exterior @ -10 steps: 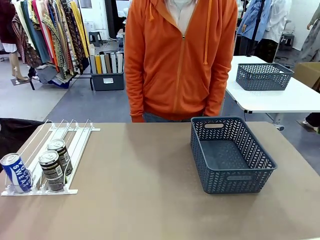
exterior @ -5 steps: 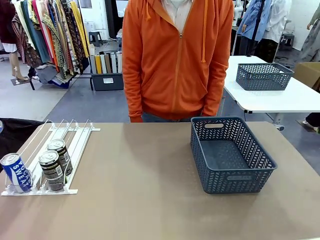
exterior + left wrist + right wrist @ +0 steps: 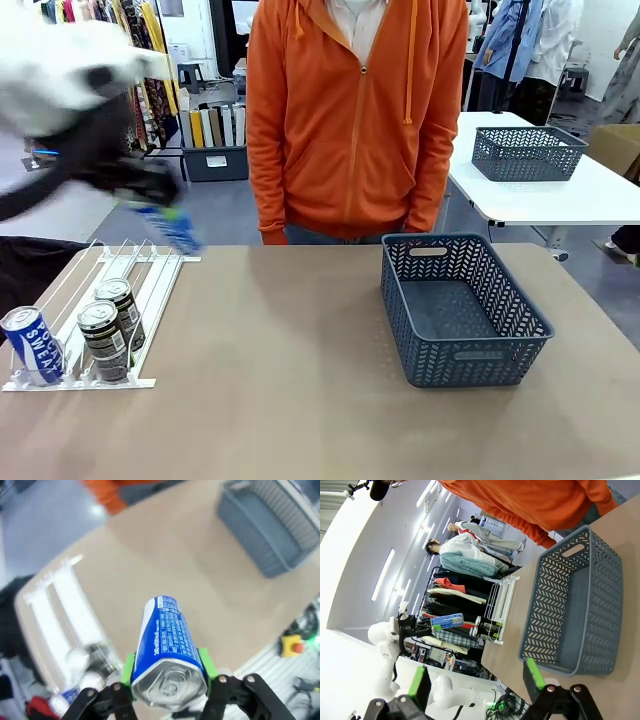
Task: Retrieve and store the cans from the dispenser.
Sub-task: Pick up one can from the Automatic Can Dispenser and place it in the middle of the table.
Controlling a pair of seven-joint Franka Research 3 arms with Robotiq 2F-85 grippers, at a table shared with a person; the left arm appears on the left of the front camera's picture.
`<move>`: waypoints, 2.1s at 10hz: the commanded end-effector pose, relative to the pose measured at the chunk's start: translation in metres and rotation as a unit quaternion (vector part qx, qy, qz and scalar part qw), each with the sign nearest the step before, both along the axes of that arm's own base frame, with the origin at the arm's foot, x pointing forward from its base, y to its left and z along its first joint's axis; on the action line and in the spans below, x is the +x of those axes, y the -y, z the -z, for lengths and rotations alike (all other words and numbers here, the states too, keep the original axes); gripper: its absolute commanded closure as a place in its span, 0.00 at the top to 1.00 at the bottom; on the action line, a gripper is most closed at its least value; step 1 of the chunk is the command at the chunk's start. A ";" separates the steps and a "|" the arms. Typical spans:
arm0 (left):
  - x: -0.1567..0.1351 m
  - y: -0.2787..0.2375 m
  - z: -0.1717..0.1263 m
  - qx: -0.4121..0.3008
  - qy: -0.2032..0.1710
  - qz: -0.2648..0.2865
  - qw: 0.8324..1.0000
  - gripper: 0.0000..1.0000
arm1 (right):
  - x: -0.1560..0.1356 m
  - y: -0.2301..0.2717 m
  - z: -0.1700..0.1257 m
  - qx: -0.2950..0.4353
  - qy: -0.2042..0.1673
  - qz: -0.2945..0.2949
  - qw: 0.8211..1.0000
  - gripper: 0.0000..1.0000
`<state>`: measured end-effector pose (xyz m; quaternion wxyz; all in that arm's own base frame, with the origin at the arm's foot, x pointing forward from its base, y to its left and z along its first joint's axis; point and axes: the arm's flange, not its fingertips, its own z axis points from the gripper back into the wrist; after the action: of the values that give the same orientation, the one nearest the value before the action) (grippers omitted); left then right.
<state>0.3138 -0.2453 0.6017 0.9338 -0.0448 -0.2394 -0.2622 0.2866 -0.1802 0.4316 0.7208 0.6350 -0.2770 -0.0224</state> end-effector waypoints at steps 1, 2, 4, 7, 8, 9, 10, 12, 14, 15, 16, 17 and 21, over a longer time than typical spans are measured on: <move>0.054 0.079 0.017 0.049 -0.037 0.051 0.997 0.00 | 0.001 0.001 -0.003 0.002 0.007 -0.001 1.000 1.00; 0.061 0.125 0.050 0.069 -0.042 0.067 0.994 0.00 | 0.001 0.001 -0.003 0.002 0.007 -0.001 1.000 1.00; 0.073 0.175 0.114 0.110 -0.078 0.095 0.986 0.00 | 0.001 0.001 -0.003 0.002 0.007 -0.001 1.000 1.00; 0.086 0.185 0.162 0.122 -0.116 0.099 0.981 0.00 | 0.001 0.001 -0.003 0.002 0.007 -0.001 1.000 1.00; 0.090 0.184 0.173 0.118 -0.139 0.105 0.978 0.00 | 0.001 0.001 -0.003 0.002 0.007 -0.001 1.000 1.00; 0.093 0.183 0.181 0.123 -0.142 0.106 0.976 0.00 | 0.001 0.001 -0.003 0.002 0.007 -0.001 1.000 1.00; 0.097 0.182 0.186 0.121 -0.150 0.102 0.976 0.00 | 0.001 0.001 -0.003 0.002 0.007 -0.001 1.000 1.00; 0.099 0.179 0.191 0.122 -0.149 0.095 0.977 0.00 | 0.001 0.001 -0.003 0.002 0.007 -0.001 1.000 1.00; 0.100 0.179 0.192 0.125 -0.156 0.097 0.975 0.00 | 0.001 0.001 -0.003 0.002 0.007 -0.001 1.000 1.00; 0.101 0.179 0.192 0.125 -0.160 0.096 0.975 0.58 | 0.001 0.001 -0.003 0.002 0.007 -0.001 1.000 1.00; 0.099 0.177 0.190 0.125 -0.158 0.094 0.975 1.00 | 0.001 0.001 -0.003 0.002 0.007 -0.001 1.000 1.00; 0.098 0.174 0.182 0.116 -0.149 0.093 0.978 1.00 | 0.001 0.001 -0.003 0.002 0.007 -0.001 1.000 1.00; 0.037 0.095 0.053 0.045 -0.061 0.103 0.992 1.00 | 0.001 0.001 -0.003 0.002 0.007 -0.001 1.000 1.00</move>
<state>0.3853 -0.3963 0.5171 0.9260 -0.0290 -0.1353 -0.3513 0.2866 -0.1805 0.4312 0.7206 0.6355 -0.2764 -0.0229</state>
